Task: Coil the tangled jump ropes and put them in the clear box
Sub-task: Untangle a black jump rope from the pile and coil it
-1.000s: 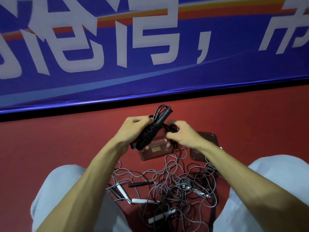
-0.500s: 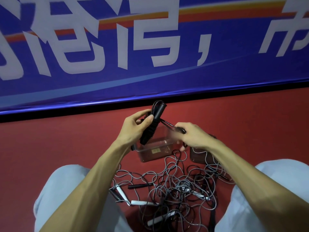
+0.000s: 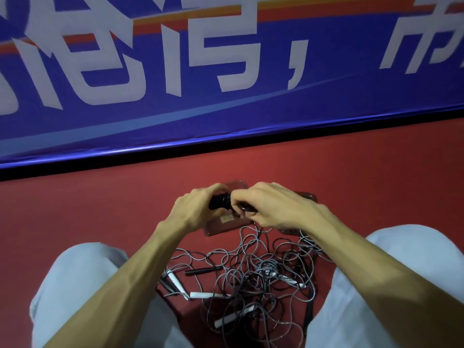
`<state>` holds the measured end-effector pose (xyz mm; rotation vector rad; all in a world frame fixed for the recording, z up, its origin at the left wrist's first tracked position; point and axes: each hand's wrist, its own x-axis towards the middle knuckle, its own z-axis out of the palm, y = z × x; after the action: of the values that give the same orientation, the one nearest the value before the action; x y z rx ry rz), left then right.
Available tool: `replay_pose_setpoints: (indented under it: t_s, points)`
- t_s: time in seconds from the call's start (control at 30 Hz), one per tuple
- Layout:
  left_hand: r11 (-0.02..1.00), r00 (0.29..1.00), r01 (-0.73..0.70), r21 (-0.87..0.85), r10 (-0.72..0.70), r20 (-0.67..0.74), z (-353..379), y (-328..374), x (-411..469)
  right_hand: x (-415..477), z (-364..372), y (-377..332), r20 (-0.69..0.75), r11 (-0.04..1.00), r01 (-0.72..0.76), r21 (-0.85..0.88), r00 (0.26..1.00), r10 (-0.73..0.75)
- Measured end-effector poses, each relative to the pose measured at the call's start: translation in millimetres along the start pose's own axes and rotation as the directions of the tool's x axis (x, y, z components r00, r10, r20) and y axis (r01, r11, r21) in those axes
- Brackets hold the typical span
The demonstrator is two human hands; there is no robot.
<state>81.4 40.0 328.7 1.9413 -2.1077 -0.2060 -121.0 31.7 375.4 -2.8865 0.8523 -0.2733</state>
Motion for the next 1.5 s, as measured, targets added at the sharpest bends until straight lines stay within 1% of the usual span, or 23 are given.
replay_pose_setpoints:
  t_s: [0.13, 0.2, 0.3, 0.37, 0.47, 0.53, 0.57, 0.63, 0.7, 0.73, 0.77, 0.83, 0.9, 0.93, 0.97, 1.0, 1.07, 1.13, 1.23, 1.27, 1.33, 1.4, 1.5]
  points:
    - [0.987, 0.974, -0.161, 0.028, 0.154, 0.164, 0, 5, -3, 2, 4, 6, -0.076, 0.984, -0.054, 0.169, 0.995, 0.068]
    - [0.976, 0.954, -0.217, 0.002, 0.212, 0.212, 0, 7, -4, 6, 11, 10, -0.146, 0.963, -0.089, 0.256, 0.981, 0.129]
    - [0.942, 0.925, -0.27, -0.201, 0.312, 0.218, -2, 9, -8, 13, 20, 17, -0.27, 0.917, -0.112, 0.384, 0.936, 0.227]
    - [0.896, 0.917, -0.264, -0.358, 0.348, 0.195, -7, 10, -10, 15, 24, 21, -0.335, 0.89, -0.119, 0.441, 0.898, 0.286]
    - [0.826, 0.934, -0.177, -0.535, 0.313, 0.174, -12, 14, -15, 17, 25, 23, -0.41, 0.844, -0.107, 0.526, 0.837, 0.361]
    - [0.776, 0.949, -0.091, -0.625, 0.258, 0.182, -10, 19, -18, 19, 24, 23, -0.416, 0.809, -0.095, 0.58, 0.819, 0.394]
    - [0.76, 0.961, -0.053, -0.647, 0.214, 0.173, -7, 22, -18, 19, 24, 22, -0.411, 0.8, -0.094, 0.593, 0.819, 0.4]
    - [0.773, 0.983, -0.026, -0.634, 0.136, 0.125, -3, 24, -18, 20, 24, 24, -0.376, 0.771, -0.103, 0.628, 0.828, 0.417]
    - [0.764, 0.984, -0.026, -0.645, 0.133, 0.118, -3, 25, -17, 21, 22, 30, -0.322, 0.713, -0.099, 0.694, 0.844, 0.43]
    - [0.721, 0.983, -0.017, -0.693, 0.139, 0.12, -5, 25, -17, 21, 20, 34, -0.303, 0.692, -0.092, 0.716, 0.852, 0.426]
    - [0.649, 0.984, 0.002, -0.761, 0.132, 0.115, -8, 27, -17, 21, 19, 39, -0.301, 0.685, -0.086, 0.723, 0.853, 0.426]
    - [0.452, 0.994, 0.05, -0.891, 0.069, 0.09, -17, 28, -17, 21, 14, 48, -0.309, 0.647, -0.071, 0.759, 0.835, 0.454]
    - [0.221, 0.995, 0.089, -0.971, 0.025, 0.097, -26, 29, -17, 17, 6, 49, -0.237, 0.481, -0.036, 0.876, 0.837, 0.493]
    - [0.129, 0.994, 0.107, -0.986, 0.012, 0.11, -28, 28, -16, 15, 3, 48, -0.183, 0.402, -0.029, 0.915, 0.859, 0.478]
    - [0.057, 0.992, 0.123, -0.991, -0.002, 0.123, -31, 26, -16, 14, 1, 47, -0.135, 0.371, -0.045, 0.928, 0.885, 0.445]
    - [0.002, 0.99, 0.136, -0.991, -0.023, 0.136, -33, 25, -15, 14, 0, 45, -0.09, 0.391, -0.084, 0.917, 0.909, 0.407]
    - [-0.063, 0.986, 0.155, -0.986, -0.049, 0.158, -35, 23, -12, 14, 2, 41, -0.026, 0.523, -0.174, 0.834, 0.936, 0.351]
    - [-0.076, 0.984, 0.167, -0.983, -0.057, 0.172, -36, 22, -12, 17, 4, 37, -0.005, 0.622, -0.217, 0.752, 0.942, 0.334]
    - [-0.068, 0.98, 0.173, -0.983, -0.087, 0.178, -33, 21, -10, 17, 3, 33, 0.033, 0.696, -0.281, 0.661, 0.937, 0.347]
    - [-0.057, 0.979, 0.17, -0.984, -0.104, 0.175, -32, 21, -10, 17, 2, 34, 0.065, 0.708, -0.317, 0.631, 0.931, 0.358]
    - [-0.033, 0.981, 0.151, -0.988, -0.12, 0.154, -29, 21, -10, 15, 1, 34, 0.14, 0.683, -0.382, 0.623, 0.913, 0.383]
    - [0.017, 0.98, 0.127, -0.992, -0.156, 0.123, -27, 22, -9, 13, -1, 34, 0.156, 0.667, -0.416, 0.618, 0.896, 0.415]
    - [0.176, 0.967, 0.097, -0.98, -0.252, 0.05, -21, 17, -4, 14, -3, 34, 0.086, 0.69, -0.442, 0.573, 0.87, 0.486]
